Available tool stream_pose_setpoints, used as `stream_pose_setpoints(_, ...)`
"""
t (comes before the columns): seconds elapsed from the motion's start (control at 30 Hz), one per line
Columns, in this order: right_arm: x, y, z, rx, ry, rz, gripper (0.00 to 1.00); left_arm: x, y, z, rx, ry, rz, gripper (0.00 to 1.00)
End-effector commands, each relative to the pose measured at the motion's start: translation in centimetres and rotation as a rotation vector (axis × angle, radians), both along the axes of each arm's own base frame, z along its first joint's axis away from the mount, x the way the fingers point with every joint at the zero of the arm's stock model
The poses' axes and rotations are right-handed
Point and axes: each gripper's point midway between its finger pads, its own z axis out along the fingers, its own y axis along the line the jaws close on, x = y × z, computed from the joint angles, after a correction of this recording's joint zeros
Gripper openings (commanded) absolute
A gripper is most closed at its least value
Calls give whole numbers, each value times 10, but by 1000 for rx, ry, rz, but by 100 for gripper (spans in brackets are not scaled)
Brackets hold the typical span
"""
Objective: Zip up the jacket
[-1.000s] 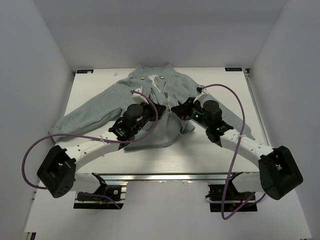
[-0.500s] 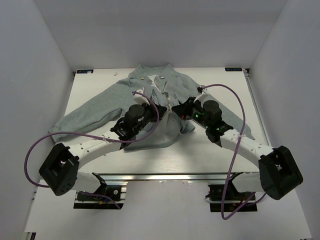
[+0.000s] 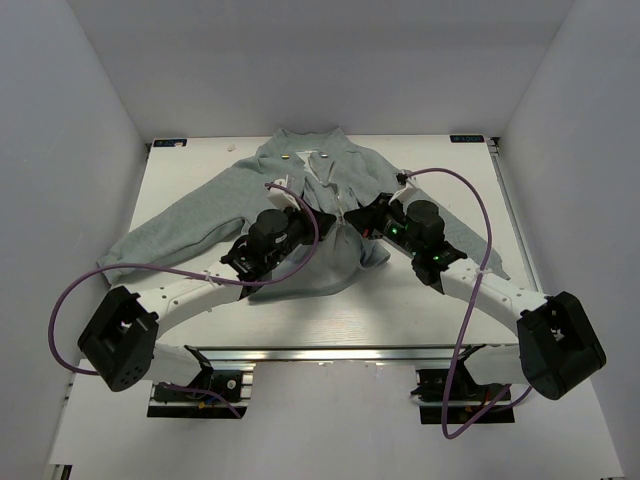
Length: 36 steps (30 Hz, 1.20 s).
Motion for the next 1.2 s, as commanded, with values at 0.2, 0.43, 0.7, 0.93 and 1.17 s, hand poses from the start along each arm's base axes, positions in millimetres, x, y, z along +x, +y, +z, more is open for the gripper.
stream_pose_setpoints(0.2, 2, 0, 43, 78, -75, -14, 0, -14, -3, -1, -5, 8, -65, 0)
stream_pose_setpoints(0.43, 7, 1, 47, 66, -77, -25, 0, -36, -15, -8, 31, 4, -213, 0)
stream_pose_setpoints(0.7, 18, -3, 59, 36, -100, -58, 0, -68, -17, -48, 115, 104, -368, 0)
stream_pose_setpoints(0.93, 16, -16, 56, 2, -95, -94, 0, -75, -3, -66, 160, 174, -332, 0)
stream_pose_setpoints(1.17, -6, -5, 11, -159, 14, 73, 0, -77, 11, -77, 160, 259, -247, 0)
